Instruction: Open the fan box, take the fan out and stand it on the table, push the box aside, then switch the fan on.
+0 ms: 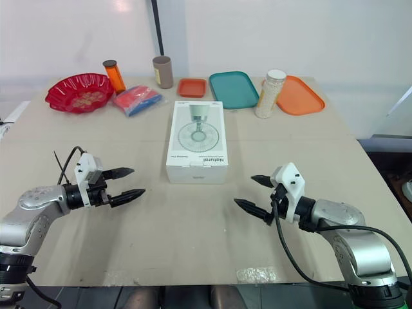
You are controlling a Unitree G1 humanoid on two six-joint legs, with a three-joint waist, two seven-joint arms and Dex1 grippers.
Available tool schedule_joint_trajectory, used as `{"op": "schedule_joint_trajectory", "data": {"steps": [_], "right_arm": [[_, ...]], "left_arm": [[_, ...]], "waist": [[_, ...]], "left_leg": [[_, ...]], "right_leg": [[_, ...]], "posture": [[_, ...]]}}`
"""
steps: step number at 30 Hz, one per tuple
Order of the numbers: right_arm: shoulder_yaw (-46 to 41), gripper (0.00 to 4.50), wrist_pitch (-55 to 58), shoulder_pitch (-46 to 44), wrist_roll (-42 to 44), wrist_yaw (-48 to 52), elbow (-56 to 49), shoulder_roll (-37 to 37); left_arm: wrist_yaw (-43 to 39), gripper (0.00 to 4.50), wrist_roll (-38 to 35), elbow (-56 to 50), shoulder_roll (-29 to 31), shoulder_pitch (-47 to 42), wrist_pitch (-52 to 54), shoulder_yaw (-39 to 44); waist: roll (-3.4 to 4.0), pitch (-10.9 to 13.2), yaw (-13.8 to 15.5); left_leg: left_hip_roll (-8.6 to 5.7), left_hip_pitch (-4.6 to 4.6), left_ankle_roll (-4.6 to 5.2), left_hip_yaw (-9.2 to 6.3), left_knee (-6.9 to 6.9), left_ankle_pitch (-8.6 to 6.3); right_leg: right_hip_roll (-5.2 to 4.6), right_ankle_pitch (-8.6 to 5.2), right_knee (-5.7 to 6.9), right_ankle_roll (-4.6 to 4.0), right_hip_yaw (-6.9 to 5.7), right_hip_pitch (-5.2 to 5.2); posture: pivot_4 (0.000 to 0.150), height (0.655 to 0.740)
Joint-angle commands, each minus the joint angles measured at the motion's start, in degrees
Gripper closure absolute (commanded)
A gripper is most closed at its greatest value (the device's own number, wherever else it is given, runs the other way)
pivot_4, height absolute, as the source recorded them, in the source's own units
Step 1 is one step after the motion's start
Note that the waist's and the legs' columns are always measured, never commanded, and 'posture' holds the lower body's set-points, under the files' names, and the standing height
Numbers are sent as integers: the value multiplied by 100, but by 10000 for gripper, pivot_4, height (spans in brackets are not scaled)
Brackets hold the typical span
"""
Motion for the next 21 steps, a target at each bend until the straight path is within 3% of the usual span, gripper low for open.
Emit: {"op": "schedule_joint_trajectory", "data": {"steps": [1,21], "right_arm": [[33,0,-138,-99,-24,-13,-163,1],[301,0,-309,-221,-177,-12,-26,81]], "left_arm": [[-64,493,38,-54,90,-214,-123,10],[-121,493,92,94,107,-462,-127,-46]], "waist": [[0,0,0],[0,0,2]], "left_leg": [[0,0,0,0,0,0],[-1,-2,7,-4,10,-4]], "right_leg": [[0,0,0,0,0,0],[0,-2,1,1,-2,3]], "posture": [[1500,7400],[1500,7400]]}}
